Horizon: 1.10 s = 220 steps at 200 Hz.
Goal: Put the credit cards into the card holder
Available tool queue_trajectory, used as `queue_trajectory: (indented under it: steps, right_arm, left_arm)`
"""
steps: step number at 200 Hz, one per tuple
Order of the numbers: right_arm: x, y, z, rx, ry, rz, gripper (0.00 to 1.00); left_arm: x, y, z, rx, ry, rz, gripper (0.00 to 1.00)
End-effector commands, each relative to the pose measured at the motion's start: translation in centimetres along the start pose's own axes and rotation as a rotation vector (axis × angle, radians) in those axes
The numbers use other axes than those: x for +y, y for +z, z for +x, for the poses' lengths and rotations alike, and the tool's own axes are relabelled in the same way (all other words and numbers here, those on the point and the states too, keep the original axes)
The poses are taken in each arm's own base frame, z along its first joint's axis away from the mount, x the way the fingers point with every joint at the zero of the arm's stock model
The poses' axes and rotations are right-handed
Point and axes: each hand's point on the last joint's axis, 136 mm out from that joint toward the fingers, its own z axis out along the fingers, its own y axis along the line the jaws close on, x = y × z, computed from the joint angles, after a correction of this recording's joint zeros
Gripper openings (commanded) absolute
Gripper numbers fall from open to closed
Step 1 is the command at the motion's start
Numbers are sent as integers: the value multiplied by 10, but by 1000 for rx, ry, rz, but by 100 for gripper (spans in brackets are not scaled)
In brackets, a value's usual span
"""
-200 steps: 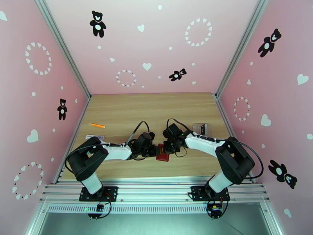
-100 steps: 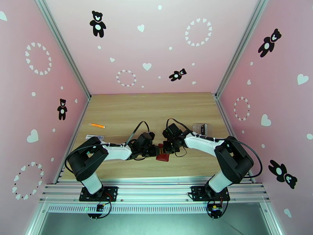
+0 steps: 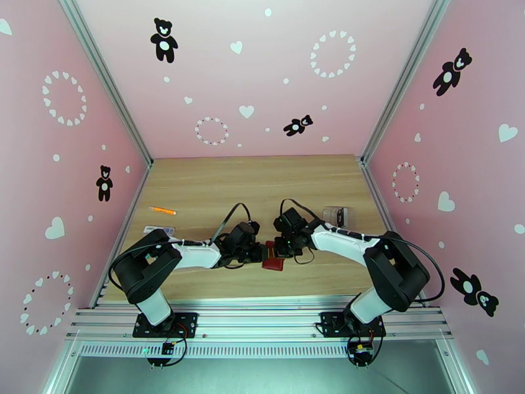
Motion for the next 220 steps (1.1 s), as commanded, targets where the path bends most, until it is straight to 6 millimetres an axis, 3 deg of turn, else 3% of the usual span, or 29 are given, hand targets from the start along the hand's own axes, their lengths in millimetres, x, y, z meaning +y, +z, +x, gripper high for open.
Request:
queue_trajectory:
  steps: [1, 70, 92, 109, 119, 132, 158, 175, 183, 198, 220]
  right_arm:
    - [-4, -11, 5, -14, -8, 31, 0]
    - [-5, -2, 8, 14, -3, 28, 0]
    - [4, -10, 2, -4, -28, 1, 21]
    - [15, -29, -8, -49, -83, -16, 35]
    - [18, -47, -18, -108, -121, 10, 42]
    - [20, -78, -37, -226, -179, 67, 48]
    - [22, -155, -77, -559, -268, 165, 63]
    - [2, -202, -96, -799, -276, 316, 80]
    - [-14, -218, -101, -900, -272, 413, 97]
    - [-46, -228, -102, -1002, -267, 546, 99]
    - [-89, -223, -96, -1048, -231, 630, 99]
  left_arm:
    - [3, 2, 6, 4, 3, -9, 26]
    - [-2, -6, 4, -11, 8, 1, 26]
    - [-10, -20, -3, -48, 23, 8, 31]
    - [-12, -40, -12, -107, 47, -30, 33]
    - [-10, -59, -22, -170, 70, -87, 37]
    - [-3, -97, -43, -302, 107, -204, 52]
    - [9, -214, -88, -687, 176, -460, 76]
    - [27, -289, -102, -959, 175, -643, 90]
    - [38, -316, -104, -1055, 180, -737, 92]
    - [58, -341, -105, -1162, 215, -902, 95]
    - [101, -343, -105, -1154, 181, -1005, 95]
